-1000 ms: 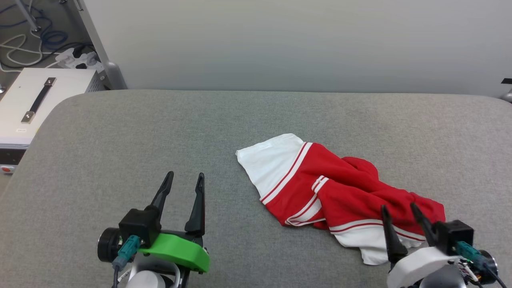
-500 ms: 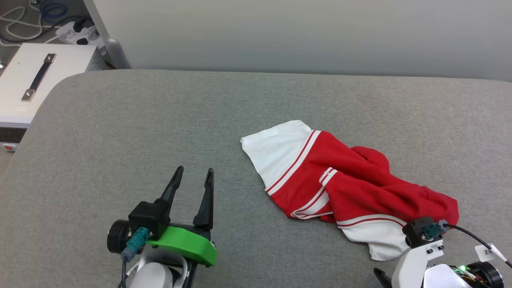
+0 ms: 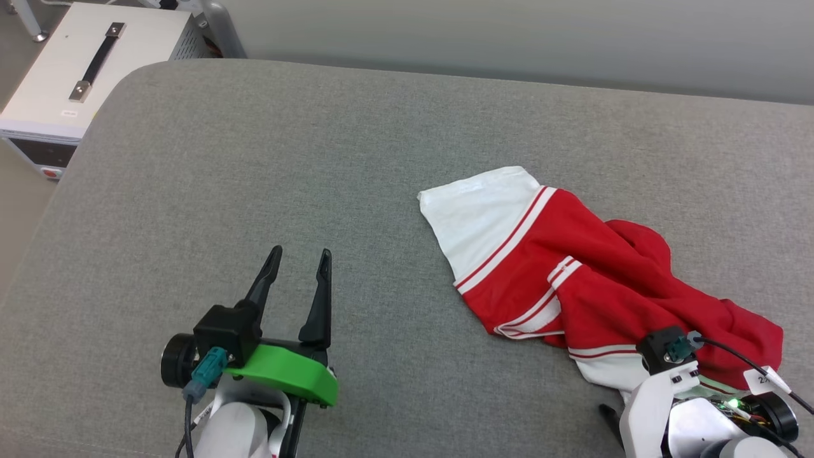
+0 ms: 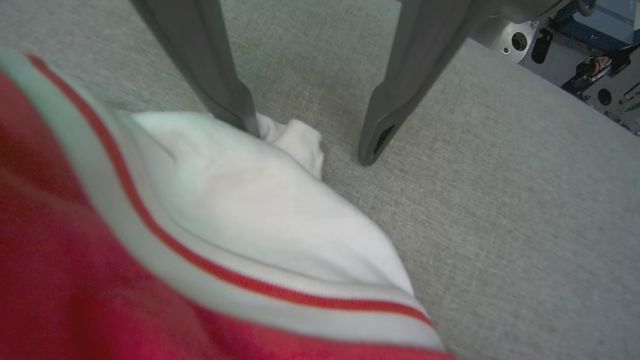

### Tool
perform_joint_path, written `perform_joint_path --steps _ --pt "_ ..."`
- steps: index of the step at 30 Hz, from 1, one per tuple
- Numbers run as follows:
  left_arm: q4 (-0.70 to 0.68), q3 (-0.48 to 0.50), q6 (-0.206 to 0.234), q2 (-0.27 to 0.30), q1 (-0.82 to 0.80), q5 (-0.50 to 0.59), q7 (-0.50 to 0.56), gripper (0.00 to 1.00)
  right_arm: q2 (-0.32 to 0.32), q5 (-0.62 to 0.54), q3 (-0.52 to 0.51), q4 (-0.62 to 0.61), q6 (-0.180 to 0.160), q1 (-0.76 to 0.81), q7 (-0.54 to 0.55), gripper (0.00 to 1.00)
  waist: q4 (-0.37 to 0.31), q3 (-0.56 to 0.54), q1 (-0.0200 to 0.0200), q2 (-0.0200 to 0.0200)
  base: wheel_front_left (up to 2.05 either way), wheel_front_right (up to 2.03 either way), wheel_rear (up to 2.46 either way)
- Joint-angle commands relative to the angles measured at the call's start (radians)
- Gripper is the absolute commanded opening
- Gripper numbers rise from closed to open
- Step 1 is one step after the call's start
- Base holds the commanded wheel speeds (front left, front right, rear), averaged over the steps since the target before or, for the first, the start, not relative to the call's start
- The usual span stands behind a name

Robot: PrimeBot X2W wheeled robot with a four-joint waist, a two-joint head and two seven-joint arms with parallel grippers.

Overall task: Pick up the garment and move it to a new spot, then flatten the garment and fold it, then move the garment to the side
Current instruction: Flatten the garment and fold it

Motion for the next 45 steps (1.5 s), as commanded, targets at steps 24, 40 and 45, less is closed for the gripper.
perform_joint_path --steps 24,40,45 --pt "0.007 0.012 0.000 -0.012 0.005 0.000 -0.006 1.00 -0.206 0.058 -0.084 0.069 -0.001 0.036 -0.089 0.00 -0.065 -0.059 0.0000 0.0000 0.00 0.00 0.00" --pt "0.026 -0.001 0.003 -0.012 -0.031 -0.002 -0.006 1.00 -0.335 -0.045 -0.230 0.368 -0.001 -0.087 -0.317 1.00 -0.081 -0.010 0.0000 0.0000 0.00 0.00 0.00" --pt "0.033 -0.004 0.004 -0.012 -0.023 -0.008 -0.006 1.00 -0.298 -0.112 -0.264 0.409 -0.001 -0.130 -0.433 1.00 -0.101 -0.042 0.0000 0.0000 0.00 0.00 0.00"
